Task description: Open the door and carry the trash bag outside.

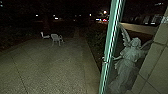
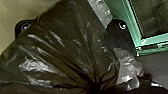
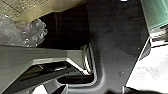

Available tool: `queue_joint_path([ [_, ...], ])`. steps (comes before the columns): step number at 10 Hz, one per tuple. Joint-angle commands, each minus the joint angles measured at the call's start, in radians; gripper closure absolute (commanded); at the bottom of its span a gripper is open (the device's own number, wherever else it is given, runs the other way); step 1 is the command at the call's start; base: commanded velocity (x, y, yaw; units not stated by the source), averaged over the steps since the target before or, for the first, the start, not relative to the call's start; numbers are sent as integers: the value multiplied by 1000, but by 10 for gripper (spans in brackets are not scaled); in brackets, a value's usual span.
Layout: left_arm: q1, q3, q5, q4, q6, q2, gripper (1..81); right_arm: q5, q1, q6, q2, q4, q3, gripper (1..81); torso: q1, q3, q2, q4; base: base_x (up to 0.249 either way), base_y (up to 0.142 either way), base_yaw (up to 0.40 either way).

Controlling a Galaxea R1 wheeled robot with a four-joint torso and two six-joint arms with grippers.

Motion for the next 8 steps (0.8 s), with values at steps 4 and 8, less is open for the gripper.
queue_joint_path([
  [4, -35, 17, 53, 8, -3, 6, 811, -43, 33, -1, 4, -11, -7, 10, 0, 0, 0, 0, 122, 0, 0],
  [8, -34, 17, 53, 8, -3, 6, 811, -46, 33, 1, 10, -39, -7, 10, 0, 0, 0, 0, 127, 0, 0],
])
